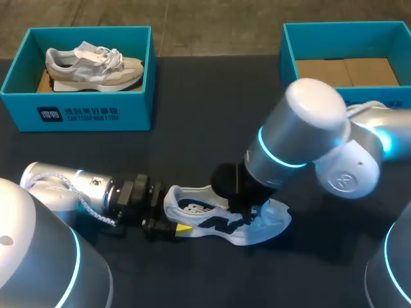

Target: Take the shoe out of the shoebox, open the shoe tongue, remove and reinsert the insole, then place the shoe into the shoebox

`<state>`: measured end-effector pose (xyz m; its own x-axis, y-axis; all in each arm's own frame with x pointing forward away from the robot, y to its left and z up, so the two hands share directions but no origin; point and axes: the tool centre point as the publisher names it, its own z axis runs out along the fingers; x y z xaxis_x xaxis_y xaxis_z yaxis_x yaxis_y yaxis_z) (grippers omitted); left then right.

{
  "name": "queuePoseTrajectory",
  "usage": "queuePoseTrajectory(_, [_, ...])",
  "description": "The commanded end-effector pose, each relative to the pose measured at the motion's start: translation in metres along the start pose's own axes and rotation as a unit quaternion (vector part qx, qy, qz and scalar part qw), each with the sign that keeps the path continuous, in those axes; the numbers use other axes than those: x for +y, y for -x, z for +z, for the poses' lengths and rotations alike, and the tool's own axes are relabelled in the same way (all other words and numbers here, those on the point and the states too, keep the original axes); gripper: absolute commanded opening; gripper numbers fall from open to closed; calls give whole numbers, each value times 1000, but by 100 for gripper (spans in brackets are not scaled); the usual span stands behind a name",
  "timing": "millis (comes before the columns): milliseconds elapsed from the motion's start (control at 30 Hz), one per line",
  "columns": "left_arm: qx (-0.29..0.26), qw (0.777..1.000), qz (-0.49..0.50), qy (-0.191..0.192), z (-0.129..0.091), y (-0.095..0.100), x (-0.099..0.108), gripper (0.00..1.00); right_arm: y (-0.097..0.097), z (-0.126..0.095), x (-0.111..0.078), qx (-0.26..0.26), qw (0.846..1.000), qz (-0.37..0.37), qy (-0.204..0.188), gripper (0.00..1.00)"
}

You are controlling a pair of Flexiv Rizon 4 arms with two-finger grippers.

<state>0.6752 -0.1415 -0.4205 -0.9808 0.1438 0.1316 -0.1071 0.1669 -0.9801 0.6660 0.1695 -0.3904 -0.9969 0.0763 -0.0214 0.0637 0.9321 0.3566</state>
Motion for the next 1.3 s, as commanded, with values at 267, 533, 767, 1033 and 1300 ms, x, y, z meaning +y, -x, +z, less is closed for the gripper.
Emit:
queuePoseTrajectory(267, [-2, 1000, -1, 1, -1, 2, 2, 0, 4, -15, -16, -38, 994, -28, 97, 0])
queuePoseTrajectory(533, [-2, 1000, -1, 1, -1, 2, 2, 0, 13, -23, -14, -53, 988, -53, 135, 0])
queuePoseTrajectory(767, [-2, 1000, -1, 1, -1, 2, 2, 0, 19, -22, -8, -45, 986, -73, 145, 0])
queuePoseTrajectory(1033, [-2, 1000, -1, 1, -1, 2, 2, 0, 27, -19, 0, -24, 987, -86, 136, 15])
queuePoseTrajectory(1300, [-2, 1000, -1, 1, -1, 2, 2, 0, 29, -17, 10, 6, 990, -87, 106, 31])
